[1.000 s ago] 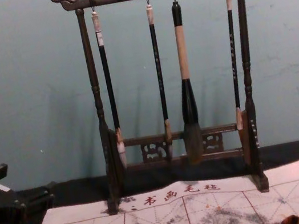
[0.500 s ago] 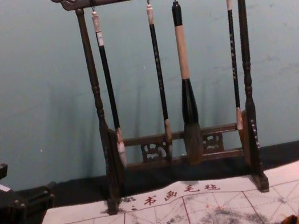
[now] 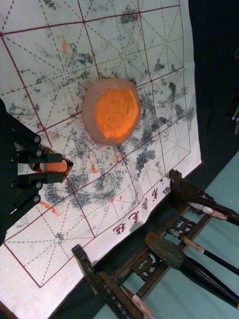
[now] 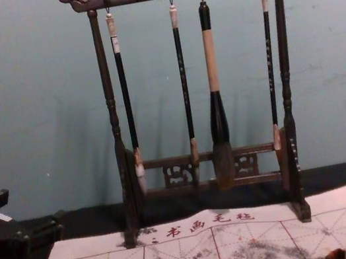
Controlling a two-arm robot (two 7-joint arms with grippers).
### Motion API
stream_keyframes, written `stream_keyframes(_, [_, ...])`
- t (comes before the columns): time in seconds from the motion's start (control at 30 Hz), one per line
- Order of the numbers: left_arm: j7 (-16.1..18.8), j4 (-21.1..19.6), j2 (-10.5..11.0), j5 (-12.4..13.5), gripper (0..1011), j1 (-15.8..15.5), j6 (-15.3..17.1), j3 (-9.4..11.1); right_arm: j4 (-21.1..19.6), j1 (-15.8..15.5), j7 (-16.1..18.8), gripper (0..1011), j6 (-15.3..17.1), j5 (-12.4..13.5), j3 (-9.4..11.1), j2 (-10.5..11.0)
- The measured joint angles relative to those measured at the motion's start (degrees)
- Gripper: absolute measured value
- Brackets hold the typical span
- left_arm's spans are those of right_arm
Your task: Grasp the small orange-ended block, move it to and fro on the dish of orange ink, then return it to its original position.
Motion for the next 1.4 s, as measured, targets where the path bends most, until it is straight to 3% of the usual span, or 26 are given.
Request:
stream_keyframes(1.03, [0.0, 0.0, 0.0, 0.0, 1001, 0.0, 0.0, 0.0, 0.5, 0.4, 0.1, 88, 0.1, 0.0, -0.3, -0.2])
stream_keyframes(1.23, [0.0, 0.0, 0.0, 0.0, 1001, 0.0, 0.0, 0.0, 0.5, 0.3, 0.1, 205, 0.1, 0.0, -0.3, -0.2])
stream_keyframes(1.4, [0.0, 0.0, 0.0, 0.0, 1001, 0.0, 0.0, 0.0, 0.5, 0.3, 0.1, 374, 0.1, 0.0, -0.2, -0.2])
